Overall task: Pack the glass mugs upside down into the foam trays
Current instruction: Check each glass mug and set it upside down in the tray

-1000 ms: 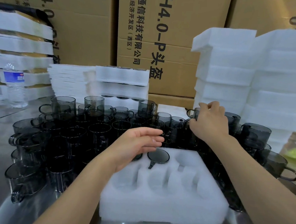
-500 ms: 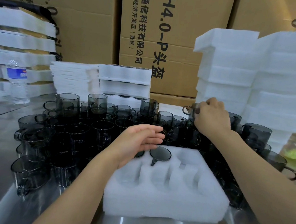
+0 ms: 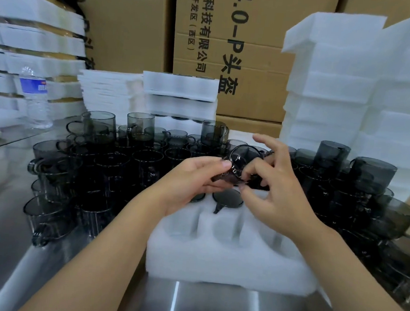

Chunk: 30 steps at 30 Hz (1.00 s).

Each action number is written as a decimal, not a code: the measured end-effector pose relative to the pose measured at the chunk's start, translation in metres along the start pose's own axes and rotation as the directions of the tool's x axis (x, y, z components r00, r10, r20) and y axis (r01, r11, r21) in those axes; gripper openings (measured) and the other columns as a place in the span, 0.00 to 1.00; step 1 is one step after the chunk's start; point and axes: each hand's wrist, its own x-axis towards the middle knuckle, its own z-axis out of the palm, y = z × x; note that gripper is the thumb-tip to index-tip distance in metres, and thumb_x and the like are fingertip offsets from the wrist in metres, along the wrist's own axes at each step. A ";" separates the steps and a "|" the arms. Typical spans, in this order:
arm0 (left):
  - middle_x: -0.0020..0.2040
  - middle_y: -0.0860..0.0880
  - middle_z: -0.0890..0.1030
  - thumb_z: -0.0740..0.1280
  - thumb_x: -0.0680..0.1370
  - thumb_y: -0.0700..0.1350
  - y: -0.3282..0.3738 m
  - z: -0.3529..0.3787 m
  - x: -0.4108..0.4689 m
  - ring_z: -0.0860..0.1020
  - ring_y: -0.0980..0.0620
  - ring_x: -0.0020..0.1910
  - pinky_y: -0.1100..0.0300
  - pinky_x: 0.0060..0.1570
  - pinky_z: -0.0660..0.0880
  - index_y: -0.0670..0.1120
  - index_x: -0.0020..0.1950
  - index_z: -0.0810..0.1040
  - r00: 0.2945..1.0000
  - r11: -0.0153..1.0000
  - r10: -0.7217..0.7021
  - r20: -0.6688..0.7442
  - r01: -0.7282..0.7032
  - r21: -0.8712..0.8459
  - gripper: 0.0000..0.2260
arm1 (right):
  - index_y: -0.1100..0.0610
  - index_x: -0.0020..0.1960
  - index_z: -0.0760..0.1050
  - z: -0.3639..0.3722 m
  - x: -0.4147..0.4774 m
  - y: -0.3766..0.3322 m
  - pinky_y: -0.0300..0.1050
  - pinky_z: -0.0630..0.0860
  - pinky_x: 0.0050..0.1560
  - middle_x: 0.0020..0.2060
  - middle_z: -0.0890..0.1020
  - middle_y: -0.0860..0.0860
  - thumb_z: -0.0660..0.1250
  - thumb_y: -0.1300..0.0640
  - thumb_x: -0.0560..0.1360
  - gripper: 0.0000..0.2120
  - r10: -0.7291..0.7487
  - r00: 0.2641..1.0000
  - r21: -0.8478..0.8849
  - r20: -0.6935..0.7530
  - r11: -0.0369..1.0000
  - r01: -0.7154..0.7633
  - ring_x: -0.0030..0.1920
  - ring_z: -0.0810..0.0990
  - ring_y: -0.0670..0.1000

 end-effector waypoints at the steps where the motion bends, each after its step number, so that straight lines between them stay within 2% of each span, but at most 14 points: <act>1: 0.48 0.47 0.85 0.70 0.73 0.51 -0.001 -0.001 0.000 0.83 0.53 0.47 0.64 0.47 0.78 0.47 0.53 0.82 1.000 1.000 0.010 0.018 -0.010 0.006 0.11 | 0.50 0.44 0.72 0.000 -0.001 0.000 0.27 0.65 0.48 0.66 0.60 0.38 0.68 0.55 0.67 0.07 0.000 1.000 0.005 0.012 1.000 0.000 0.51 0.71 0.41; 4: 0.51 0.47 0.85 0.67 0.71 0.45 -0.001 -0.003 0.000 0.83 0.52 0.50 0.60 0.53 0.78 0.50 0.53 0.82 0.999 1.000 0.015 0.050 -0.014 -0.013 0.12 | 0.48 0.57 0.67 0.000 -0.001 -0.002 0.28 0.67 0.50 0.62 0.65 0.40 0.70 0.53 0.66 0.22 -0.006 1.000 0.058 0.000 0.998 0.006 0.58 0.69 0.36; 6: 0.51 0.47 0.85 0.66 0.70 0.43 -0.001 -0.005 -0.001 0.83 0.50 0.51 0.56 0.57 0.77 0.51 0.52 0.82 0.999 1.000 0.014 0.047 -0.013 -0.022 0.13 | 0.46 0.65 0.61 0.000 -0.001 -0.001 0.32 0.70 0.53 0.58 0.68 0.38 0.72 0.52 0.65 0.32 0.013 1.000 0.084 -0.010 0.996 -0.012 0.58 0.71 0.37; 9: 0.53 0.48 0.84 0.66 0.69 0.41 -0.001 -0.004 -0.002 0.81 0.50 0.52 0.57 0.57 0.76 0.53 0.52 0.83 0.998 1.000 0.013 0.069 -0.013 0.005 0.14 | 0.40 0.67 0.57 -0.001 -0.001 -0.002 0.42 0.75 0.57 0.57 0.69 0.36 0.75 0.51 0.65 0.38 0.056 0.998 0.117 -0.004 0.992 -0.055 0.59 0.73 0.39; 10: 0.53 0.48 0.84 0.66 0.69 0.40 0.000 -0.004 -0.002 0.81 0.53 0.51 0.62 0.52 0.78 0.53 0.53 0.82 0.997 1.000 0.012 0.077 -0.014 0.016 0.15 | 0.40 0.67 0.58 -0.001 -0.002 -0.002 0.43 0.75 0.58 0.57 0.70 0.38 0.75 0.49 0.65 0.37 0.049 0.999 0.113 -0.007 0.992 -0.048 0.60 0.72 0.39; 12: 0.53 0.49 0.84 0.67 0.68 0.40 0.002 -0.004 -0.003 0.81 0.58 0.47 0.69 0.40 0.75 0.52 0.57 0.79 0.997 1.000 0.008 0.078 -0.010 0.023 0.18 | 0.42 0.66 0.61 -0.002 -0.001 -0.004 0.40 0.73 0.58 0.58 0.68 0.40 0.73 0.45 0.64 0.34 0.014 1.000 0.086 -0.014 0.996 -0.013 0.61 0.70 0.36; 14: 0.52 0.49 0.85 0.67 0.68 0.38 0.002 -0.004 -0.004 0.81 0.60 0.44 0.72 0.36 0.73 0.49 0.59 0.78 0.997 1.000 0.010 0.081 -0.012 0.014 0.20 | 0.44 0.65 0.66 -0.003 0.000 -0.005 0.39 0.72 0.56 0.58 0.68 0.40 0.71 0.43 0.65 0.31 -0.005 1.000 0.046 -0.006 0.999 0.005 0.59 0.70 0.36; 17: 0.51 0.48 0.85 0.67 0.68 0.37 0.002 -0.003 -0.004 0.81 0.61 0.41 0.73 0.35 0.72 0.48 0.60 0.77 0.996 1.000 0.017 0.090 -0.018 0.007 0.21 | 0.46 0.67 0.69 -0.004 0.000 -0.004 0.40 0.74 0.53 0.56 0.69 0.41 0.74 0.47 0.66 0.31 0.008 1.000 0.057 -0.003 0.998 -0.008 0.57 0.72 0.39; 21: 0.54 0.46 0.84 0.67 0.68 0.38 0.001 -0.002 -0.003 0.81 0.60 0.40 0.73 0.35 0.72 0.45 0.65 0.75 0.996 1.000 0.013 0.093 -0.015 0.019 0.24 | 0.46 0.71 0.66 -0.003 -0.002 -0.003 0.38 0.74 0.52 0.55 0.66 0.39 0.75 0.51 0.66 0.36 0.022 1.000 0.105 -0.008 0.994 -0.021 0.55 0.72 0.40; 24: 0.53 0.47 0.84 0.68 0.69 0.40 0.000 -0.002 -0.002 0.82 0.55 0.45 0.68 0.43 0.76 0.48 0.63 0.76 0.997 1.000 0.018 0.079 -0.019 0.016 0.22 | 0.45 0.72 0.62 -0.004 -0.001 -0.002 0.32 0.70 0.51 0.55 0.67 0.37 0.73 0.50 0.66 0.38 0.042 0.999 0.087 -0.009 0.995 -0.041 0.54 0.71 0.37; 27: 0.50 0.48 0.85 0.67 0.70 0.46 -0.001 -0.001 0.000 0.83 0.52 0.46 0.64 0.45 0.78 0.50 0.63 0.75 1.000 1.000 0.002 0.031 -0.001 -0.017 0.20 | 0.39 0.65 0.65 -0.009 0.000 -0.002 0.37 0.71 0.57 0.56 0.72 0.40 0.73 0.54 0.65 0.32 0.192 0.981 0.298 -0.016 0.938 -0.178 0.58 0.74 0.41; 28: 0.50 0.47 0.85 0.66 0.71 0.47 0.000 -0.001 0.000 0.84 0.51 0.47 0.64 0.45 0.78 0.51 0.62 0.75 1.000 1.000 -0.006 0.028 0.007 -0.027 0.20 | 0.37 0.61 0.67 -0.011 0.001 0.000 0.38 0.71 0.57 0.57 0.74 0.41 0.73 0.56 0.65 0.29 0.239 0.971 0.341 -0.009 0.914 -0.221 0.58 0.74 0.40; 30: 0.51 0.46 0.85 0.66 0.73 0.47 0.000 -0.001 0.001 0.84 0.50 0.49 0.64 0.46 0.78 0.51 0.61 0.75 0.999 1.000 -0.022 0.028 0.022 -0.015 0.16 | 0.36 0.56 0.70 -0.017 0.002 0.004 0.33 0.70 0.52 0.55 0.75 0.41 0.73 0.61 0.66 0.27 0.310 0.950 0.348 0.044 0.886 -0.306 0.53 0.74 0.35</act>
